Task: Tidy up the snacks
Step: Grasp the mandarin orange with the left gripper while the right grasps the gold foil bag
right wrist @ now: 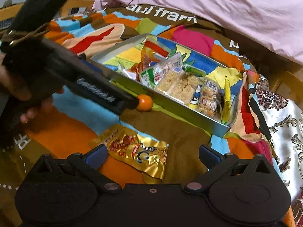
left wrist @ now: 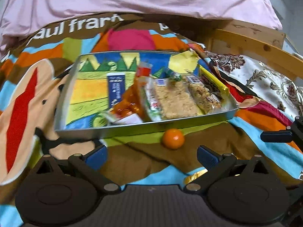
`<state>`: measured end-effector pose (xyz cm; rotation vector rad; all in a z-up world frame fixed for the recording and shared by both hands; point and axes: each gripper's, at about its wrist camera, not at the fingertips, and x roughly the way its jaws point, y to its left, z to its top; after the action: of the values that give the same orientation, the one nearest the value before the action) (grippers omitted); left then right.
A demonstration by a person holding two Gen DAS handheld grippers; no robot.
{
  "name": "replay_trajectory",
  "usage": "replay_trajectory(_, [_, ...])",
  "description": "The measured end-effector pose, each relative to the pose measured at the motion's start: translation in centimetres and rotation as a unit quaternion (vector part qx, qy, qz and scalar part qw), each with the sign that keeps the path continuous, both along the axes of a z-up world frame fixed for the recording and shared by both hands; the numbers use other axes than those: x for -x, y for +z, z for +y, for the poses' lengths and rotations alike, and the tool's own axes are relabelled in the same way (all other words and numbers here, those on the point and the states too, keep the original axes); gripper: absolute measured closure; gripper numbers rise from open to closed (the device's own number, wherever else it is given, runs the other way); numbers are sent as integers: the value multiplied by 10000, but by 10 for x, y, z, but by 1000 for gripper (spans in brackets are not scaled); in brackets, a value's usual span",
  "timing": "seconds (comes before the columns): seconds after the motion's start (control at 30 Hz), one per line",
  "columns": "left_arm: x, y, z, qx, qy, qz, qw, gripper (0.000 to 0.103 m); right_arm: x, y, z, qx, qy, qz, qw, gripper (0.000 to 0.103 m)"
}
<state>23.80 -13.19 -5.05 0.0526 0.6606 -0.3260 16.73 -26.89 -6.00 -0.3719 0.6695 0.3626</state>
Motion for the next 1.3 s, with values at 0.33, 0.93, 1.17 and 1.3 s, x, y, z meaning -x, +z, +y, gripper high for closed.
replay_trajectory(0.33, [-13, -9, -23, -99, -149, 6, 9998, 1, 5, -4, -1, 267, 87, 66, 9996, 1])
replay_trajectory(0.93, [-29, -21, -35, -21, -219, 77, 9997, 1, 10, -17, 14, 998, 57, -697, 9925, 1])
replay_trajectory(1.17, [-32, -27, -37, -33, -207, 136, 9997, 1, 12, -24, 29, 1417, 313, -1140, 9828, 2])
replay_trajectory(1.3, [-36, -30, -34, 65, -107, 282, 9995, 1, 10, -25, 32, 1384, 408, -1145, 9829, 10])
